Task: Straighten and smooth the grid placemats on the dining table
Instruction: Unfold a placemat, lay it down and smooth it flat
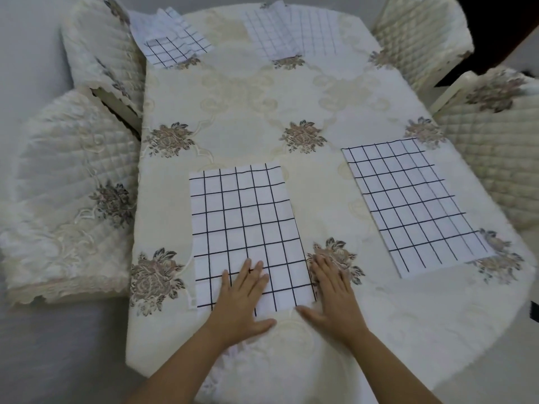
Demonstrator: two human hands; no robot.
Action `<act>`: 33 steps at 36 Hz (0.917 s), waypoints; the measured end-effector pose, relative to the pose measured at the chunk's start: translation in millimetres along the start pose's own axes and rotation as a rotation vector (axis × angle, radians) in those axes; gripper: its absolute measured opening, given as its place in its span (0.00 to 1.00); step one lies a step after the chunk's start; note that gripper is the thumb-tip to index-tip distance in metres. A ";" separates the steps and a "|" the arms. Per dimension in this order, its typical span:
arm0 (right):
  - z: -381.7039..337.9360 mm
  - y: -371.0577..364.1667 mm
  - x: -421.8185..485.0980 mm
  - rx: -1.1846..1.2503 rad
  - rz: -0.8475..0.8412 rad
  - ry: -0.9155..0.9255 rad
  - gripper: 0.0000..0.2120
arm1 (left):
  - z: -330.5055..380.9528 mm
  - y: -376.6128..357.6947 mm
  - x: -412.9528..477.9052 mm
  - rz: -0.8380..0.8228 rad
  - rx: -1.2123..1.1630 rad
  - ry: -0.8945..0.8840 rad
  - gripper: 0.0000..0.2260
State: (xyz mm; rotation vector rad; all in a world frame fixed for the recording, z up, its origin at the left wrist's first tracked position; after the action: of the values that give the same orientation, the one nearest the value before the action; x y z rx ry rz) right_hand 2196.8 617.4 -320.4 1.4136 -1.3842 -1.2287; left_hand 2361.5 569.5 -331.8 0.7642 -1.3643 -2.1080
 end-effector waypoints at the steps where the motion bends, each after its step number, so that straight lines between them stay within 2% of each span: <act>1: 1.2 1.4 0.3 0.026 0.016 0.002 0.42 | 1.7 2.7 0.8 -0.004 0.015 -0.012 0.37; 8: 4.5 6.9 3.0 0.037 0.074 0.033 0.40 | 13.6 14.2 3.9 -0.079 0.138 -0.159 0.33; 12: 4.2 12.7 7.7 -0.086 0.081 0.017 0.39 | 22.5 13.9 7.1 -0.159 0.199 -0.205 0.37; 16: 0.6 20.1 6.0 -0.118 0.120 -0.004 0.37 | 24.2 9.5 5.0 -0.264 0.194 -0.143 0.38; 20: -1.3 20.6 6.4 -0.088 0.108 -0.006 0.35 | 27.3 8.1 3.3 -0.390 0.110 -0.103 0.30; 24: -0.4 19.4 6.3 -0.088 0.120 -0.014 0.33 | 19.4 12.6 6.7 -0.411 0.079 -0.044 0.30; 29: -0.5 24.2 8.0 -0.021 0.183 -0.049 0.26 | 17.3 11.8 5.5 -0.425 0.067 -0.032 0.30; 31: 3.9 28.9 10.2 0.132 0.200 -0.154 0.18 | 18.0 8.8 3.6 -0.427 0.056 -0.026 0.31; 33: 11.8 26.9 13.8 0.319 0.128 -0.319 0.09 | 18.9 5.8 1.8 -0.415 0.039 -0.022 0.32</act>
State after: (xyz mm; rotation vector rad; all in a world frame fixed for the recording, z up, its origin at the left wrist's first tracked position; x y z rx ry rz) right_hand 2178.4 602.3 -298.4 1.3503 -1.9299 -1.2255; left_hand 2347.7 578.1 -320.4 1.1237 -1.3505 -2.4112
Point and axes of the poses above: each hand's wrist, its own x-axis towards the middle knuckle, its own y-axis out of the back of the hand, z = x × y, the point moved 9 cm from there along x, towards the middle knuckle, and after that the axes turned 10 degrees about -x, right-handed, at the moved point
